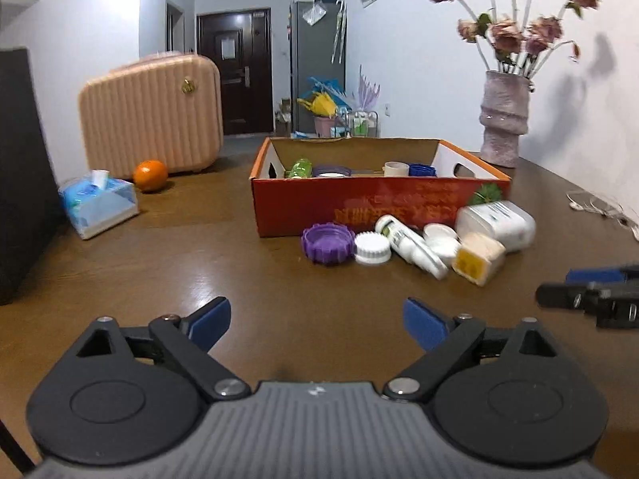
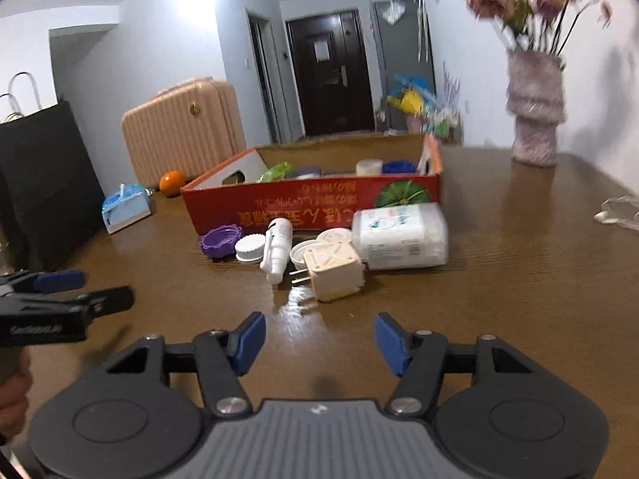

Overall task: Organize rigid objects
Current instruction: 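Grasp the purple cap with the left gripper while the right gripper grasps the white plug adapter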

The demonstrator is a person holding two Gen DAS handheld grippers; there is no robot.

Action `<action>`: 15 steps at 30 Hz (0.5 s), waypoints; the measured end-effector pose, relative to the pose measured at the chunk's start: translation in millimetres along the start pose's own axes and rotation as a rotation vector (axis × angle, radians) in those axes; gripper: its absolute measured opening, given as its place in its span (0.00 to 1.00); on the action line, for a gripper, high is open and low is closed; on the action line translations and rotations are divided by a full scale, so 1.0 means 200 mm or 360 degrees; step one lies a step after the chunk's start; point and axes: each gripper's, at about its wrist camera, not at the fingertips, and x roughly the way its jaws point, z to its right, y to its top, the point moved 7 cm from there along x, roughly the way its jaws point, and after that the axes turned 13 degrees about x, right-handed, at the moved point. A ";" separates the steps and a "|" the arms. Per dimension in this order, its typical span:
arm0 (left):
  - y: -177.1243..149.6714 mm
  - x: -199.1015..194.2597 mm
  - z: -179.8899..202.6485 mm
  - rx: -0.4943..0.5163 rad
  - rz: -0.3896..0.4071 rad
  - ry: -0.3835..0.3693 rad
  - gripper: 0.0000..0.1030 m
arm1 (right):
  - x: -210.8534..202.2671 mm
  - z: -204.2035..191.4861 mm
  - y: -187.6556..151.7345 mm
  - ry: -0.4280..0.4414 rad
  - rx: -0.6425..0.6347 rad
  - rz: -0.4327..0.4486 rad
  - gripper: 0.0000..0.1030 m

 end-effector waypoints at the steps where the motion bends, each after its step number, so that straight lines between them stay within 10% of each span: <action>1: 0.03 0.06 -0.01 -0.0006 -0.0013 -0.0016 0.88 | 0.05 -0.01 0.02 0.0006 0.0016 -0.0028 0.59; 15: 0.22 0.65 -0.05 0.0093 -0.0153 -0.0155 0.78 | 0.57 -0.02 0.24 -0.0113 0.0313 -0.0068 0.58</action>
